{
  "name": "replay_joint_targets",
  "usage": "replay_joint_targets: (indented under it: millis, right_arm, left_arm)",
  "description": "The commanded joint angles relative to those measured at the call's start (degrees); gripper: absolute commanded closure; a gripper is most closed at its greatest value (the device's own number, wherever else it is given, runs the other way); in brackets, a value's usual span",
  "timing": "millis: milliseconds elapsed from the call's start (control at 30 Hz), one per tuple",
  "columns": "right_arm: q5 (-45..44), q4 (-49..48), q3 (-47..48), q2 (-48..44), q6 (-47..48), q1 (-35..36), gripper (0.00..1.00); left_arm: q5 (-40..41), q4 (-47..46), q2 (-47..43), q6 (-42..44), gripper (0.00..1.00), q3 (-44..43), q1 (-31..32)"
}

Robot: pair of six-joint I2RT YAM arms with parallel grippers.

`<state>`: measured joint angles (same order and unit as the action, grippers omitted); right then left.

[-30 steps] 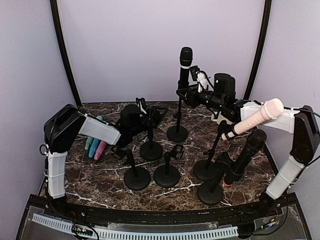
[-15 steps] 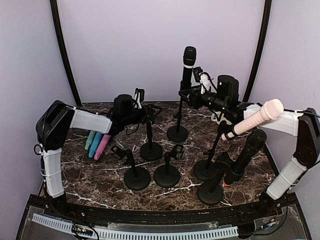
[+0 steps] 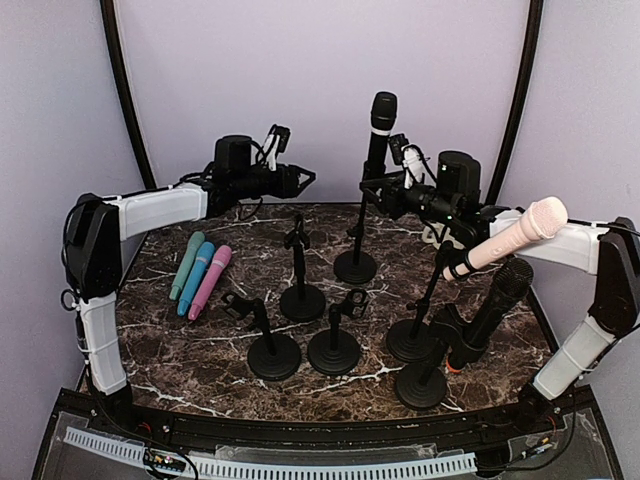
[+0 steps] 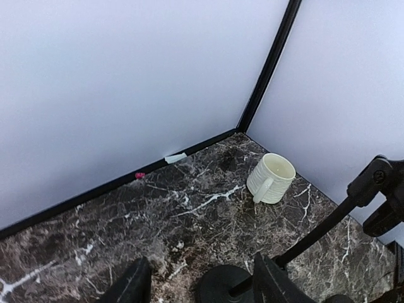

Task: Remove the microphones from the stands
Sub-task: Pick up the microphone stand with the microphone from the center of the board.

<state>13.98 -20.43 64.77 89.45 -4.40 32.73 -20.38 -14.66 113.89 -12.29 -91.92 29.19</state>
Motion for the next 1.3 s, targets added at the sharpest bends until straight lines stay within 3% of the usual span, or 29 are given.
replay_joint_targets:
  millis: [0, 167, 600, 800, 1267]
  right_arm:
    - [-1.60, -4.72, 0.93, -3.35, -0.21, -0.63, 0.81]
    - [-3.63, -3.59, 1.50, -4.22, -0.51, -1.15, 0.82]
    - [-5.30, -0.85, 4.36, -7.56, -1.42, -3.02, 0.84]
    - [-5.62, -1.63, 5.11, -8.61, -2.97, -3.15, 0.86]
    - [-4.64, -13.22, -4.76, -9.78, -6.85, -3.16, 0.89]
  left_arm:
    - [-1.35, 11.87, -3.15, 14.12, 0.43, -5.59, 2.44]
    - [1.15, 18.06, -3.04, 25.12, 0.44, -7.93, 8.56]
    - [4.70, 14.86, -5.88, 32.27, 0.45, -5.85, 15.60]
    - [4.07, 5.31, -6.26, 30.30, 0.48, -0.51, 16.26]
    - [-0.55, 0.56, -0.52, 26.68, 0.45, -0.59, 17.24]
